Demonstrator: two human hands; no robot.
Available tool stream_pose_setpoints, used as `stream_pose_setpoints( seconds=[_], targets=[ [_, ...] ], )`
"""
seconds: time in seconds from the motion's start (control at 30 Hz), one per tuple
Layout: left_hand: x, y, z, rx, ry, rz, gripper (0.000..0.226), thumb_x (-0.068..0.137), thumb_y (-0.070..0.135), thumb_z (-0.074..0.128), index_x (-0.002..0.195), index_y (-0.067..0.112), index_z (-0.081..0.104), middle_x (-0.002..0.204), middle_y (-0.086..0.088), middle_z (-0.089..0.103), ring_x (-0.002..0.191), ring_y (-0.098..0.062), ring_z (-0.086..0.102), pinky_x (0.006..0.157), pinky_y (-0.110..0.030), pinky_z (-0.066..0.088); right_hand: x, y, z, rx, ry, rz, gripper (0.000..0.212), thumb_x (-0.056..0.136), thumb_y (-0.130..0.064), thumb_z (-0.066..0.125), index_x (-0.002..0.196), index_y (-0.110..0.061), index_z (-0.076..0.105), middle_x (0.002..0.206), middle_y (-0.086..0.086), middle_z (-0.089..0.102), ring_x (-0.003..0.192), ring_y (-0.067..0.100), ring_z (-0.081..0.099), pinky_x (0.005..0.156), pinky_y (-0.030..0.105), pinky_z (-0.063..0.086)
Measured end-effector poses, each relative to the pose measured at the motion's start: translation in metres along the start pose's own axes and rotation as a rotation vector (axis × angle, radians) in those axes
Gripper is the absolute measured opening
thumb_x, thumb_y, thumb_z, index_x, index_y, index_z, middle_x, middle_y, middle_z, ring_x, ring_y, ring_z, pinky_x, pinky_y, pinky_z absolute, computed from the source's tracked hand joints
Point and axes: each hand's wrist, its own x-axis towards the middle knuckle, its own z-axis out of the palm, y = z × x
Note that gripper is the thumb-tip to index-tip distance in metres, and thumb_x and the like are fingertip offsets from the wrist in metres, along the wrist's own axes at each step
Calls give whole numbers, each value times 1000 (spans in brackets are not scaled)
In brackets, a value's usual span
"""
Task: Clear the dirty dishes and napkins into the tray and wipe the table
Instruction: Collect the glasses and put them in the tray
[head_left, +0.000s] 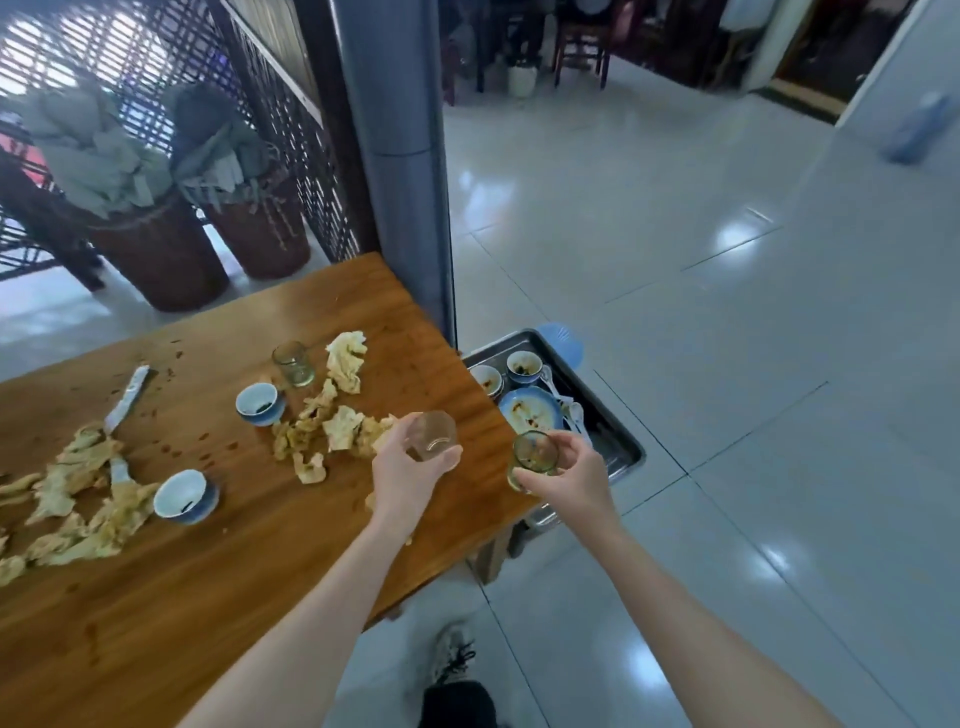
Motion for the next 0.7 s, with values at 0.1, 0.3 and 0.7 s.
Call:
stream_pose_setpoints(
  seconds=[0.1, 0.3, 0.7],
  targets=[
    [8, 11, 32, -4, -47, 28, 62, 71, 27, 85, 126, 24, 56, 113, 13, 59, 103, -6, 54, 73, -5, 37, 11, 11, -23, -13, 40, 17, 58, 60, -17, 90, 106, -23, 56, 101, -9, 67, 92, -3, 63, 75, 10, 50],
    [40, 32, 93, -36, -109, 102, 55, 71, 25, 85, 119, 24, 58, 106, 18, 61, 99, -5, 57, 70, -2, 42, 53, 29, -63, -53, 117, 58, 55, 59, -15, 90, 103, -21, 58, 97, -10, 67, 89, -2, 63, 73, 12, 48],
    [122, 58, 209, -17, -186, -15, 61, 71, 23, 85, 125, 21, 57, 120, 4, 53, 110, -13, 51, 100, -33, 46, 165, 48, -144, -95, 201, 102, 48, 58, -14, 89, 91, -29, 58, 90, -12, 64, 86, 7, 61, 65, 11, 44]
  ],
)
